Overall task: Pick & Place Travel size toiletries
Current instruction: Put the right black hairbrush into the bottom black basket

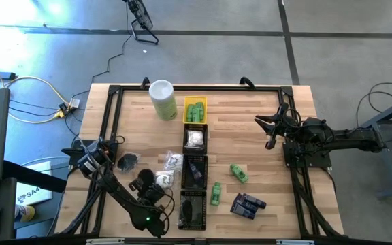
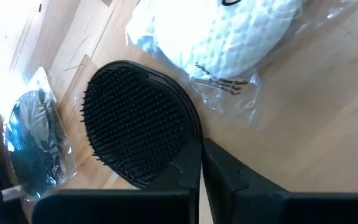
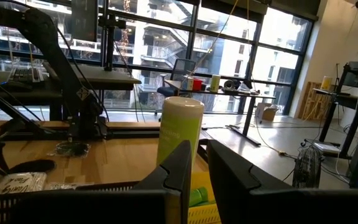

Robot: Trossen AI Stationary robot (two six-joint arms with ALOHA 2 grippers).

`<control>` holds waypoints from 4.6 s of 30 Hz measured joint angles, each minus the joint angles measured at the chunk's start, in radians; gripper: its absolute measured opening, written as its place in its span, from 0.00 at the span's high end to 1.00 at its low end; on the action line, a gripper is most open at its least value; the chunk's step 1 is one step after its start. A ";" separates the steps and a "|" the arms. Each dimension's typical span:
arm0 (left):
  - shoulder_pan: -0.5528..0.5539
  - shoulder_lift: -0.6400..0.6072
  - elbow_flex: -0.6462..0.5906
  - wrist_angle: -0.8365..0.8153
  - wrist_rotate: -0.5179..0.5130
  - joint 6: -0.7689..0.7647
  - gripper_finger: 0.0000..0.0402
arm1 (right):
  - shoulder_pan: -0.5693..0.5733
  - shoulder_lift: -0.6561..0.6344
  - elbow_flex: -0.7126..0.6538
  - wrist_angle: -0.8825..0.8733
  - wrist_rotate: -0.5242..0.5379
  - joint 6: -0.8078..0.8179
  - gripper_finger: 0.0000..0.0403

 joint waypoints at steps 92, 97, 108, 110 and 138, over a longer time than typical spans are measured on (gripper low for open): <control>-0.034 -0.317 0.084 -0.069 0.129 -0.430 0.35 | 0.000 0.000 0.000 -0.003 -0.001 -0.008 0.89; -0.104 -0.317 0.068 -0.079 0.092 -0.510 0.35 | 0.000 0.000 0.000 -0.003 -0.003 -0.008 0.89; -0.231 -0.346 -0.211 0.409 -0.131 -0.722 0.35 | 0.000 0.000 0.000 0.001 -0.003 -0.006 0.89; -0.230 -0.345 -0.263 0.485 -0.135 -0.735 0.35 | 0.000 0.000 0.000 0.001 -0.004 -0.006 0.89; -0.065 -0.372 -0.308 0.617 0.078 -0.482 0.35 | 0.000 0.000 0.000 0.000 -0.003 -0.006 0.89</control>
